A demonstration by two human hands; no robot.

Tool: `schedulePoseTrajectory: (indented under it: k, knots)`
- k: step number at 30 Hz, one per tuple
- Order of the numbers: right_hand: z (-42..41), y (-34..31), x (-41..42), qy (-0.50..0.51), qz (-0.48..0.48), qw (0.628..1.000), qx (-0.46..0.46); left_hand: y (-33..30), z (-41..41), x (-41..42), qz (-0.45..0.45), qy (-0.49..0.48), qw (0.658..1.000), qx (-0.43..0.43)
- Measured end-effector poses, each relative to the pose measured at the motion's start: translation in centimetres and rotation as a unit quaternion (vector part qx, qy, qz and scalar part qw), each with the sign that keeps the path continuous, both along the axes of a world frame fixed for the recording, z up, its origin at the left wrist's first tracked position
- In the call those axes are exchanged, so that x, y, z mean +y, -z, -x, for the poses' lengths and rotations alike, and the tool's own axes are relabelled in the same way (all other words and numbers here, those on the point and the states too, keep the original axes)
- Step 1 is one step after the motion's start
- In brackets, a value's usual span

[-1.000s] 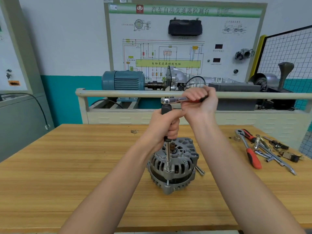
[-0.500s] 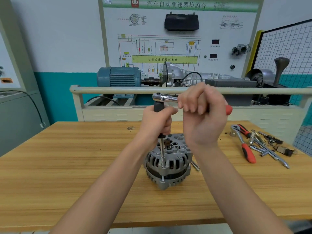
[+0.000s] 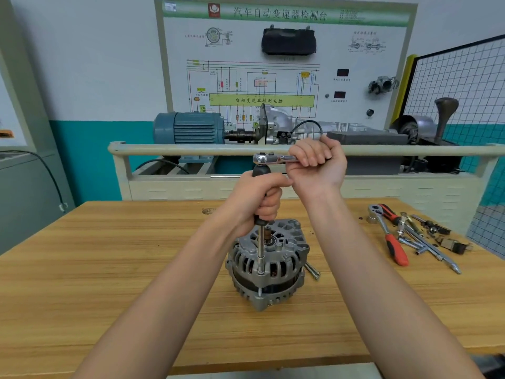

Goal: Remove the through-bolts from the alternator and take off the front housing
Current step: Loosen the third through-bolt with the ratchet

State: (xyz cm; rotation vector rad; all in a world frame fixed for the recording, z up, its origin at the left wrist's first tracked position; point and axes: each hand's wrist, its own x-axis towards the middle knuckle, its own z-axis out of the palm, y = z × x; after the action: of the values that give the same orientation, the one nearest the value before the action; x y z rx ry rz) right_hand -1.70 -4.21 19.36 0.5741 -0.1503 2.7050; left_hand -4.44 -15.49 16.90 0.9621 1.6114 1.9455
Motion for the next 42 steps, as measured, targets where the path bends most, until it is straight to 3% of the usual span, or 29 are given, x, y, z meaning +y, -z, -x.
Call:
schedulePoseTrajectory:
  k: [4,8,10,13,15,16,18,21,24,27,29,33,35,37,38,41,42]
  knots:
    - [-1.2,-0.1,-0.7,0.083,-0.024,0.996,-0.005,0.1,-0.3,0.3,-0.012,-0.059,0.998,0.014]
    - [-3.4,0.3,-2.6,0.214,-0.142,0.966,0.039,0.0,-0.4,0.4,-0.015,-0.097,0.995,0.008]
    - [-4.2,0.7,-4.2,0.317,-0.221,0.919,0.077,0.1,-0.5,0.4,-0.014,-0.121,0.993,0.006]
    - [-4.8,1.5,-6.5,0.496,-0.326,0.796,0.118,0.1,-0.8,0.3,-0.006,-0.166,0.986,0.021]
    - [-4.8,1.8,-7.3,0.535,-0.361,0.752,0.133,0.1,-0.8,0.1,0.001,-0.194,0.98,0.036]
    - [-4.8,1.8,-7.3,0.53,-0.361,0.756,0.136,0.1,-0.7,0.0,-0.003,-0.192,0.981,0.039]
    - [-4.7,1.6,-6.7,0.472,-0.329,0.807,0.134,0.2,-0.6,-0.3,-0.018,-0.17,0.985,0.039]
    - [-4.2,0.8,-4.6,0.289,-0.25,0.917,0.113,0.4,-0.2,-1.1,-0.021,-0.146,0.987,0.065]
    - [-2.8,0.2,-2.4,0.11,-0.153,0.981,0.051,0.2,0.1,-2.0,-0.021,-0.086,0.992,0.09]
    - [-1.1,-0.2,-1.3,-0.004,-0.075,0.997,0.004,0.1,0.0,-2.2,-0.041,0.002,0.997,0.058]
    - [-0.4,-0.3,-1.1,-0.026,-0.046,0.999,-0.011,0.2,0.1,-1.8,-0.057,0.038,0.997,0.019]
    - [-0.8,-0.3,-1.4,0.047,-0.028,0.998,-0.019,0.1,0.3,-0.8,-0.038,-0.012,0.999,0.002]
    - [-1.8,0.2,-2.0,0.116,-0.071,0.991,0.011,0.1,0.2,-0.4,-0.033,-0.06,0.998,0.016]
    - [-3.1,0.8,-3.4,0.223,-0.165,0.959,0.063,0.2,0.0,-0.2,-0.038,-0.1,0.994,0.024]
    - [-3.6,1.1,-4.3,0.3,-0.22,0.924,0.091,0.4,-0.1,-0.1,-0.041,-0.12,0.992,0.025]
    - [-4.3,2.0,-6.9,0.509,-0.349,0.772,0.155,0.4,-0.3,0.1,-0.043,-0.179,0.982,0.047]
    - [-4.3,2.1,-7.3,0.537,-0.372,0.74,0.159,0.3,-0.5,0.1,-0.041,-0.184,0.98,0.057]
